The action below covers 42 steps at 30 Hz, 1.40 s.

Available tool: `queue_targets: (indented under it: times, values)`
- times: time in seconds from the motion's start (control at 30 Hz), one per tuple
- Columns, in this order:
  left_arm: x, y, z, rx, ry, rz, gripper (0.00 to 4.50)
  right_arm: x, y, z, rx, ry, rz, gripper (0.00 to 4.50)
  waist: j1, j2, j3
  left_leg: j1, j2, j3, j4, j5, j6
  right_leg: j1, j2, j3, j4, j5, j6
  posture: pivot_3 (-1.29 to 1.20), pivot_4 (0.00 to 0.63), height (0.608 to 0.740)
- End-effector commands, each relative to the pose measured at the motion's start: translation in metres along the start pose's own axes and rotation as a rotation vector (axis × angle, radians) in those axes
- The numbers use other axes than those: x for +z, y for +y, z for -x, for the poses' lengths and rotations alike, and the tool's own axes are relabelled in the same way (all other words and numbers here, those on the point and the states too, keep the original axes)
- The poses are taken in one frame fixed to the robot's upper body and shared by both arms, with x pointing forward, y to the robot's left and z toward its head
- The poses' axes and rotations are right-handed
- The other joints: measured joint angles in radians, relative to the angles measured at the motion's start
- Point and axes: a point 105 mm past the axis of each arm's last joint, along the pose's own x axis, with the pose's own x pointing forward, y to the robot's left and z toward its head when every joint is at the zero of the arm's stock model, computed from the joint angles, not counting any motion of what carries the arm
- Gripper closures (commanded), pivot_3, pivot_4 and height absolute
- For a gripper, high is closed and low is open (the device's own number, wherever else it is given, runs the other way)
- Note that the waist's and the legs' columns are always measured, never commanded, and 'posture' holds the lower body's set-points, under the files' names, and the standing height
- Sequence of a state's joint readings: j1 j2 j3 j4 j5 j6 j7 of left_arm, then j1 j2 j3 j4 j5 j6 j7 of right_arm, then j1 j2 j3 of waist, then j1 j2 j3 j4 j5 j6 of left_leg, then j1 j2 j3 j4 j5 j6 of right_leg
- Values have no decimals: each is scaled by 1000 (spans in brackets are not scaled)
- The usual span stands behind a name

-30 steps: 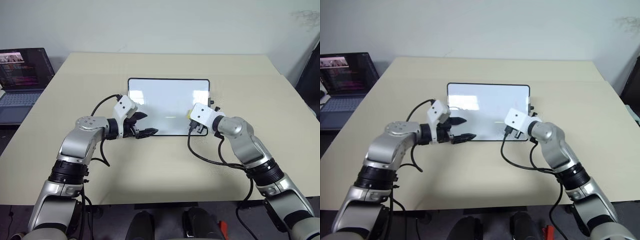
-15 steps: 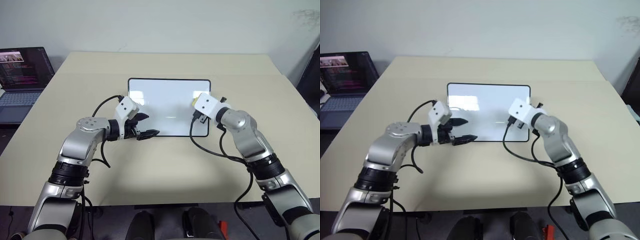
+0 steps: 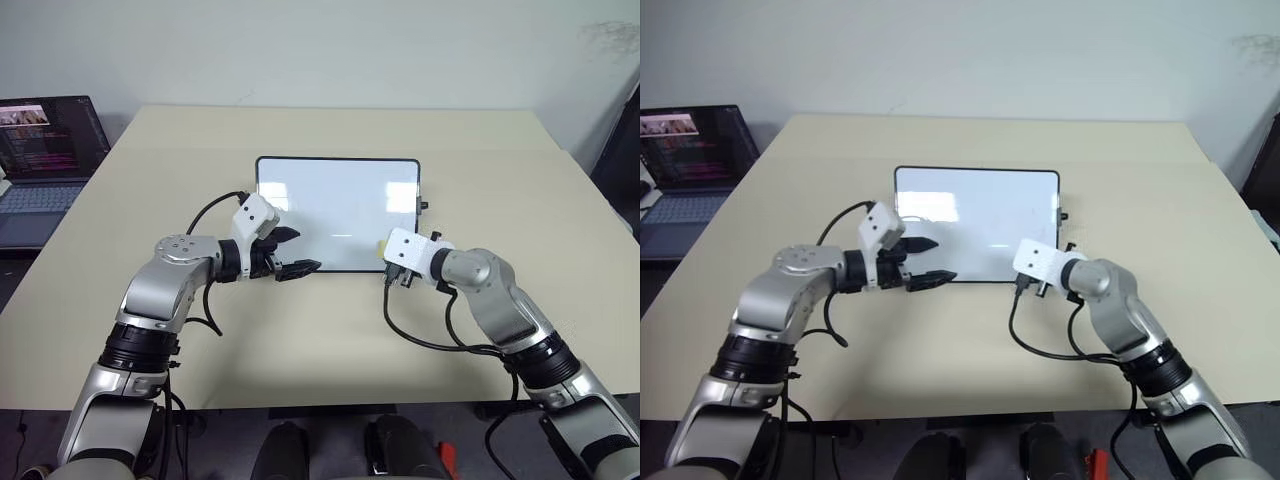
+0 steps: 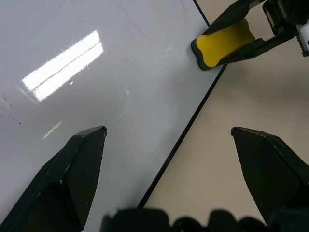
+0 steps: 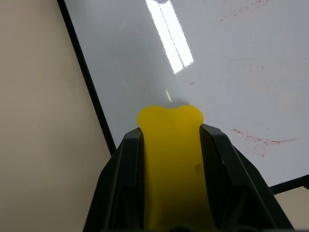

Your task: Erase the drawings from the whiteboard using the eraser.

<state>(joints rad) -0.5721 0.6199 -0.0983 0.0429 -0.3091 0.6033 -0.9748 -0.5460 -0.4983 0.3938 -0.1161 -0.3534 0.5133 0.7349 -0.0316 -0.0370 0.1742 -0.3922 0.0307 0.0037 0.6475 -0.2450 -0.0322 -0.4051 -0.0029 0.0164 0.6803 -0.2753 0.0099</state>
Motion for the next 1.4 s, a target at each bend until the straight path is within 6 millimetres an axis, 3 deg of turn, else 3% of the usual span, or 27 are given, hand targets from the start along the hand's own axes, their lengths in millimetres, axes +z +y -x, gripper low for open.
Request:
queue_targets:
  times: [0.03, 0.2, 0.37, 0.5, 0.73, 1.0, 1.4]
  values:
    - [14, -8, 0, -35, -43, -43, 0, 1, 4, 7, -3, -20, -68, 3251, 0, 0, 0, 0, 0, 0, 0, 0, 0, 0, 0, 0, 0, 0, 0, 0, 150, 740]
    - [21, -17, -2, -80, -64, -67, 0, 29, -3, 31, -36, -169, -246, 3251, 1, 1, 1, -4, 1, -1, 0, 0, 0, -3, 0, 0, 0, 0, -1, 0, 150, 740]
    - [32, -24, -6, -112, -92, -96, 0, 32, -12, 58, -96, -208, -344, 3251, 3, 1, 1, -6, 0, -2, 0, 0, 0, -5, -1, -1, 0, 1, -2, 0, 150, 740]
    - [42, -32, -14, -145, -115, -141, 0, 10, -20, 87, -209, -166, -442, 3251, 8, 1, 1, -7, -1, -2, -1, -1, -1, -5, -2, -2, -1, 1, -2, 0, 150, 740]
    - [48, -42, -31, -179, -128, -206, 0, -68, -26, 115, -486, 86, -574, 3251, 7, 1, 1, -7, -2, -1, -1, -1, -1, -4, -2, -1, -1, -1, 0, 0, 150, 740]
    - [59, -61, -53, -293, -169, -243, 0, -93, -20, 101, -609, 65, -856, 3251, -1, 1, 1, -5, -2, 0, -1, -1, -1, -4, 1, 0, 0, -2, 2, 0, 150, 740]
    - [54, -73, -59, -414, -174, -303, 0, -90, -30, 88, -631, 29, -899, 3251, 2, 1, 1, -6, -2, 0, -1, -1, 0, -4, 1, 0, 0, -1, 0, 0, 150, 740]
